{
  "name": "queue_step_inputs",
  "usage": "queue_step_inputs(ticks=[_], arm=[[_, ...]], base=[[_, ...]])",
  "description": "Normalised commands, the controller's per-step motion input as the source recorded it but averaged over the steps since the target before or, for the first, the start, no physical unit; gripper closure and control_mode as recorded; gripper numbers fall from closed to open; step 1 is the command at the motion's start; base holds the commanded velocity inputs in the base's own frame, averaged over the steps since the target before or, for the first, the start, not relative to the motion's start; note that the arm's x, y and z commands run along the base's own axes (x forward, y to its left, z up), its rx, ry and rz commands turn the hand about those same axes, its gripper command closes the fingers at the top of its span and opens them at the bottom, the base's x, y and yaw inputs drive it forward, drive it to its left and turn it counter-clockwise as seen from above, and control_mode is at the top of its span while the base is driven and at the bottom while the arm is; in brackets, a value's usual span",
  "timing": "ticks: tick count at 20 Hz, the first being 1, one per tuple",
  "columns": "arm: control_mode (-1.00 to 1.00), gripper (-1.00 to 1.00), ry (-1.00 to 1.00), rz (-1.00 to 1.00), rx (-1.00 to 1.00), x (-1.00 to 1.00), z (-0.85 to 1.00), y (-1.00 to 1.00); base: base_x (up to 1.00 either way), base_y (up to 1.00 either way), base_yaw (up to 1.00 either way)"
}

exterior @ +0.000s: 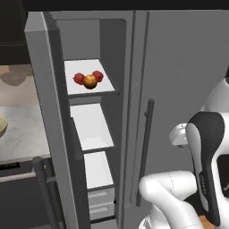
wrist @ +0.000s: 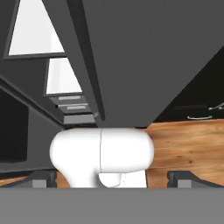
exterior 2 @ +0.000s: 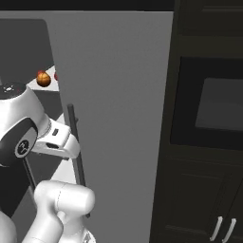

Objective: Take the bell pepper, bell pepper, and orange from the freezer and place them in the bowl on the counter.

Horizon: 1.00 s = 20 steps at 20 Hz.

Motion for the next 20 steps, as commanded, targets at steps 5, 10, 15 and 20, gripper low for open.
queue_step_inputs(ticks=[5,10,15,20], arm=[[1.0,-1.0,0.0,0.0,0.0,0.0,0.0,0.0],[1.0,-1.0,0.0,0.0,0.0,0.0,0.0,0.0],[1.0,-1.0,0.0,0.0,0.0,0.0,0.0,0.0],[1.0,-1.0,0.0,0.0,0.0,0.0,0.0,0.0]], base=[[0.47,0.0,-0.19],[0.41,0.0,-0.19],[0.47,0.01,-0.21],[0.44,0.01,-0.22]])
